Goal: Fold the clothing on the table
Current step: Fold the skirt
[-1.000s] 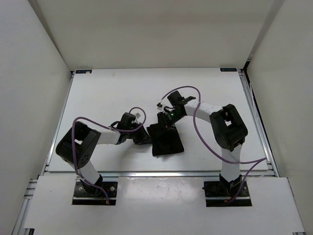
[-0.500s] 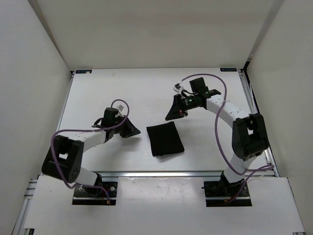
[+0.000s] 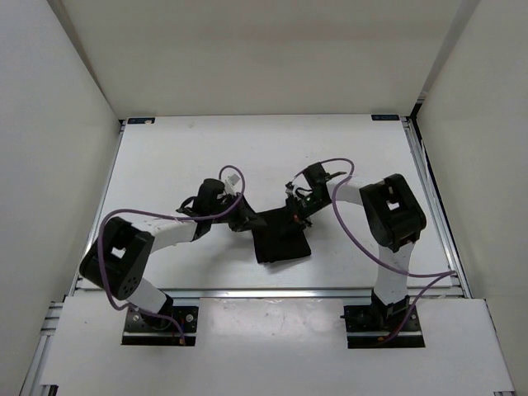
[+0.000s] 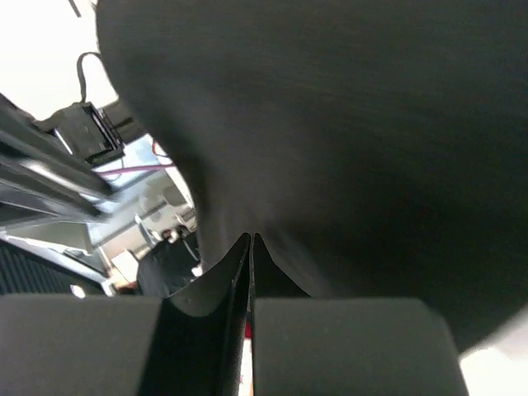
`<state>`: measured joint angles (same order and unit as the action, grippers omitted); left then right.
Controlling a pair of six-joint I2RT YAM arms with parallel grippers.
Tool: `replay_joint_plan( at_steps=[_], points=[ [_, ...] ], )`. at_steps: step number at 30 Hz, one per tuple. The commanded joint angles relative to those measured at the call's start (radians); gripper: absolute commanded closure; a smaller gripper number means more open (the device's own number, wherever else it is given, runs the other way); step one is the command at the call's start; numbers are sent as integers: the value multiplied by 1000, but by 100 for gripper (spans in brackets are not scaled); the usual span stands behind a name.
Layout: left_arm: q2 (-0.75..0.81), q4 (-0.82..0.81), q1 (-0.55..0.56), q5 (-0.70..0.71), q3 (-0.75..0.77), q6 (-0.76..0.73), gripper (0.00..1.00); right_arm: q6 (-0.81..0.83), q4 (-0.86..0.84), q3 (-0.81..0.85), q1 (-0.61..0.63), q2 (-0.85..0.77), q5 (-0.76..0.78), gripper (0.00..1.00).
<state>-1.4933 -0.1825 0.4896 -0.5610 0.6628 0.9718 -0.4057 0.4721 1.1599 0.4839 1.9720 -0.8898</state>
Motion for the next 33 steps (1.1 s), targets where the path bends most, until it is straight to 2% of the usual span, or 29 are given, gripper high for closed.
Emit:
replay_joint_plan(
  at_steps=[1,3,6,11,13,16,18,19,20,22,23,25,27,28,31,33],
  points=[
    [-56,-54,35,21,-28,30,79,-15,-6,-26,-31,-36,-3,96],
    [-88,-48,29,82,-66,19,80,-4,-6,-51,-39,-93,3,95],
    [-123,-43,4,92,-113,-4,80,-19,10,-101,-62,-177,11,95],
    [-180,6,6,115,-78,-74,79,-47,11,-207,-117,-367,49,94],
    [-185,-8,1,72,-81,-56,79,-53,14,-238,-157,-479,55,92],
    [-104,-104,-13,-5,-86,36,79,-73,14,-290,-240,-615,55,87],
    [-10,-16,-11,35,-37,-32,77,-87,11,-328,-299,-694,66,80],
    [58,77,-11,93,-23,-68,73,-93,8,-350,-338,-734,72,69],
    [106,119,-14,145,-13,-124,63,-85,16,-368,-378,-752,74,63],
    [163,240,-40,176,-26,-215,46,-68,26,-399,-430,-786,74,58],
    [197,276,-66,168,-38,-232,41,-49,34,-399,-459,-786,75,56],
    [243,332,-107,144,-83,-274,39,-10,60,-384,-481,-759,77,54],
    [300,391,-137,125,-140,-307,31,34,124,-350,-513,-731,103,51],
    [344,428,-147,122,-150,-326,2,53,138,-335,-521,-713,115,51],
    [416,488,-184,78,-203,-398,1,67,158,-312,-538,-691,153,51],
    [449,535,-203,79,-175,-427,2,73,151,-322,-554,-685,143,51]
  ],
)
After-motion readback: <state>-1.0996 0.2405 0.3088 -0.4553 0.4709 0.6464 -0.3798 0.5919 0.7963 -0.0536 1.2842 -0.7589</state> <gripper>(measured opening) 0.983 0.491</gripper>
